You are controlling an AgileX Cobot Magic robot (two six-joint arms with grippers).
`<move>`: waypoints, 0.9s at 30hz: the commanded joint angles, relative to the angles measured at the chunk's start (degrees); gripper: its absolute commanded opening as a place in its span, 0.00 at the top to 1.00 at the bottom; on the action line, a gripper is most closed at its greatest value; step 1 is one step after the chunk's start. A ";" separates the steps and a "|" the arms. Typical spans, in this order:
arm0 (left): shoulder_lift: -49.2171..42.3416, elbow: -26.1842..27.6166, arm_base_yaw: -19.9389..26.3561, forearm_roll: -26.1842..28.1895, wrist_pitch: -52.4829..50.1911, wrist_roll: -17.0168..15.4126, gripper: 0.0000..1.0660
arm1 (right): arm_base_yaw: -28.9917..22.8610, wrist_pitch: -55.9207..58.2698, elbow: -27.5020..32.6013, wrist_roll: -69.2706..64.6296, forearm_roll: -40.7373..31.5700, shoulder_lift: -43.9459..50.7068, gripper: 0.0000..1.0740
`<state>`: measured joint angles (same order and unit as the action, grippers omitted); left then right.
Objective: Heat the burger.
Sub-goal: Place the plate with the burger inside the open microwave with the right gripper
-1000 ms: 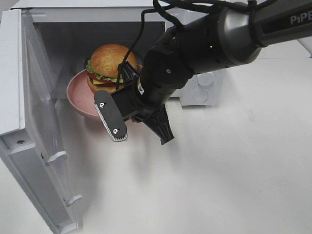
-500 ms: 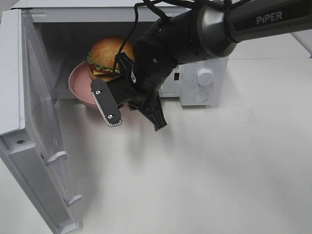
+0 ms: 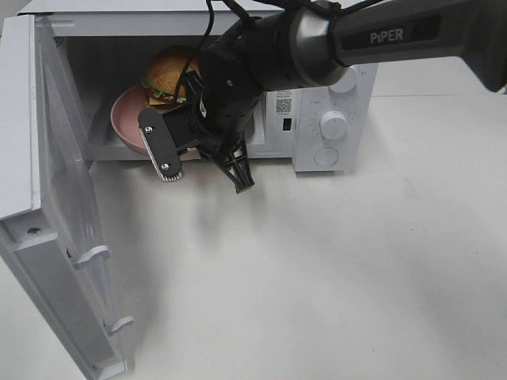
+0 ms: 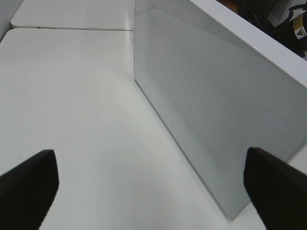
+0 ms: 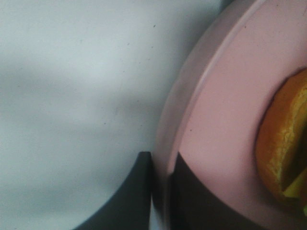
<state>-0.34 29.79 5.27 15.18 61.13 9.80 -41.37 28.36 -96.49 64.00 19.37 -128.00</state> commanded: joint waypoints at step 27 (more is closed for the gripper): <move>-1.03 -0.11 0.06 0.23 0.34 -0.17 0.08 | 3.21 -1.72 -16.73 -2.35 2.01 -8.54 0.97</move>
<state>-0.34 29.79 5.27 15.13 61.13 9.80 -38.50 29.74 -110.92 61.65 19.65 -136.99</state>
